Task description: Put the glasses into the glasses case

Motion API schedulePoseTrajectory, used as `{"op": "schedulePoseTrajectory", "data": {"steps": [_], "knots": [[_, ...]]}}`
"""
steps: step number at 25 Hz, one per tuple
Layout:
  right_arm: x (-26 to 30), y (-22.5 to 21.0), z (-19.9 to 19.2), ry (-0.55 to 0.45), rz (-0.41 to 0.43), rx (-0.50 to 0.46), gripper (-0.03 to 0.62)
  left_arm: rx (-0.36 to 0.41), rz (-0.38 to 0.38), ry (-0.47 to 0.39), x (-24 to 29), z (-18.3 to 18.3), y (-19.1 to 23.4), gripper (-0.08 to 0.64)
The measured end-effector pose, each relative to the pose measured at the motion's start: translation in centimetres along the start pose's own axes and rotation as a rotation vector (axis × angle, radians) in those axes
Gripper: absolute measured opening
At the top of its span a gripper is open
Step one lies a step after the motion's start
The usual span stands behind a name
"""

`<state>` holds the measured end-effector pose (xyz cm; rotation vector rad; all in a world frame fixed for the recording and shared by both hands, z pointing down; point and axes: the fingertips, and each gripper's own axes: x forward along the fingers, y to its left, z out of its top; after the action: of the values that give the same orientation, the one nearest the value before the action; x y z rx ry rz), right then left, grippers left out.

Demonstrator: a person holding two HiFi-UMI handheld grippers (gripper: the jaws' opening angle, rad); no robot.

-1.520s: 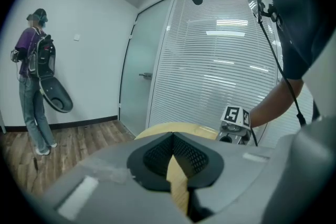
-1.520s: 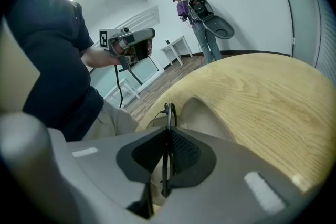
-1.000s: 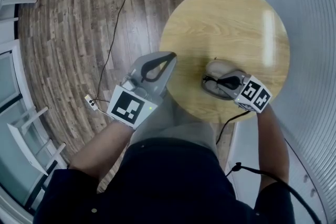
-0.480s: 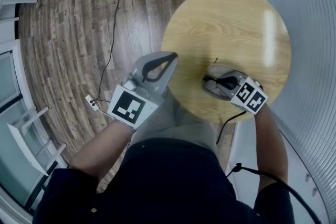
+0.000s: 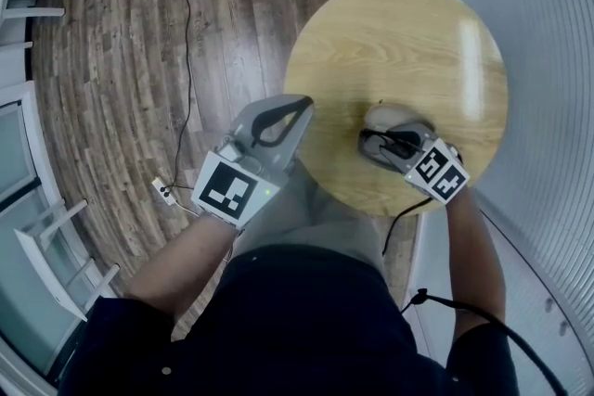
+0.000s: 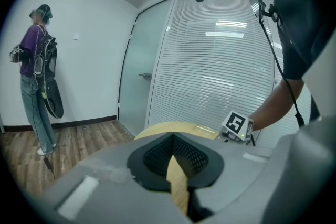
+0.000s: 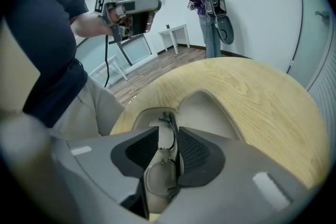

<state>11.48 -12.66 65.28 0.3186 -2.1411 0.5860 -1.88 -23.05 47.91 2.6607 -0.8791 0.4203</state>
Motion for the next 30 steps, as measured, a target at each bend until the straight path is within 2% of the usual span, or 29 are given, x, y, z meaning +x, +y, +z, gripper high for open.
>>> {"op": "schedulePoseTrajectory", "data": {"steps": [9, 13, 23, 27, 30], "knots": [[-3.6, 0.3, 0.8, -0.073, -0.103, 0.029, 0.135, 0.05, -0.039, -0.035, 0.2, 2.6, -1.4, 0.0], [-6.7, 0.1, 2.0, -0.174, -0.177, 0.094, 0.133, 0.088, -0.061, -0.063, 0.6, 5.0, -2.2, 0.0], [-15.9, 1.6, 4.6, -0.465, -0.55, 0.188, 0.132, 0.18, -0.151, -0.147, 1.0, 10.7, -6.3, 0.0], [-20.8, 3.5, 6.1, -0.562, -0.694, 0.126, 0.121, 0.22, -0.158, -0.158, 0.2, 12.9, -7.5, 0.0], [-25.8, 4.5, 7.1, -0.685, -0.852, 0.07, 0.055, 0.242, -0.166, -0.176, -0.2, 14.9, -8.3, 0.0]]}}
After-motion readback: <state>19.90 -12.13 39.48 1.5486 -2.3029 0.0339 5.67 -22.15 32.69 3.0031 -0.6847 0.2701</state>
